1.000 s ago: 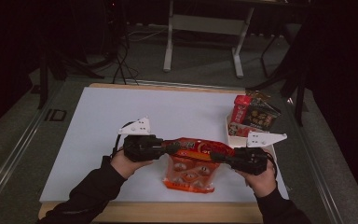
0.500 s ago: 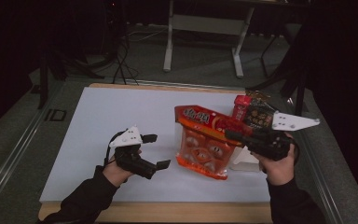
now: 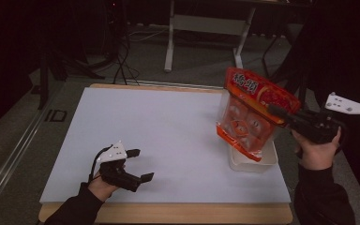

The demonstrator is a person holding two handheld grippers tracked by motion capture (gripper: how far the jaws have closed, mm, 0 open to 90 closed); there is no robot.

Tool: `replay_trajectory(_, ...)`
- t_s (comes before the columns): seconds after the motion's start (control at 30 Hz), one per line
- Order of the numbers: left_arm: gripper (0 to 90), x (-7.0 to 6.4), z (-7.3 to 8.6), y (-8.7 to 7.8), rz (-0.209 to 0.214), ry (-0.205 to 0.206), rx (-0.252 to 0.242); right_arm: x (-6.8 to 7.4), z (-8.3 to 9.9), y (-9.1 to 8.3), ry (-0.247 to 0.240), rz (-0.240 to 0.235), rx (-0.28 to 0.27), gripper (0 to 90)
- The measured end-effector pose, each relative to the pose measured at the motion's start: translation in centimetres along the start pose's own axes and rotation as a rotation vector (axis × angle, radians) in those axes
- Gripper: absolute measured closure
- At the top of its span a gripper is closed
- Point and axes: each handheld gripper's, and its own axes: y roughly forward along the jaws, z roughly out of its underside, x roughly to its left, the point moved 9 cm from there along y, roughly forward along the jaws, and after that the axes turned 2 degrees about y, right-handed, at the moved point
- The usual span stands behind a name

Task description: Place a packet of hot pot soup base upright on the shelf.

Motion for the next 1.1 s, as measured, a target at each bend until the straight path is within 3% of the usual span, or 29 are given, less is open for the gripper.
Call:
replay_trajectory(0.17,0.5,0.4,0.7,-0.6,-0.023,-0.005,0.002,-1.7,0.2,-1.3,0.012,0.027,0.003,90.0)
replay_trajectory(0.23,0.5,1.1,1.6,-1.0,-0.038,-0.039,0.004,-3.1,0.9,-1.8,0.032,0.053,0.015,90.0)
replay_trajectory(0.33,0.5,1.2,1.9,-1.1,-0.041,-0.047,0.003,-4.1,2.0,-1.9,0.065,0.058,0.030,90.0)
replay_trajectory(0.6,0.4,1.7,2.9,-0.6,-0.046,-0.070,0.009,-5.4,4.4,-1.7,0.110,0.051,0.058,90.0)
replay_trajectory(0.7,0.5,1.8,3.3,-0.4,-0.049,-0.072,0.017,-6.0,5.0,-1.6,0.106,0.074,0.079,90.0)
replay_trajectory(0.93,0.4,2.2,3.6,-0.4,-0.053,-0.084,0.010,-7.0,7.3,-0.9,0.163,0.072,0.097,90.0)
replay_trajectory(1.03,0.5,2.3,3.8,-0.3,-0.055,-0.089,0.014,-7.4,9.0,-0.6,0.180,0.086,0.129,90.0)
replay_trajectory(1.1,0.4,2.3,4.0,-0.2,-0.057,-0.091,0.015,-7.6,9.9,-0.5,0.208,0.072,0.114,90.0)
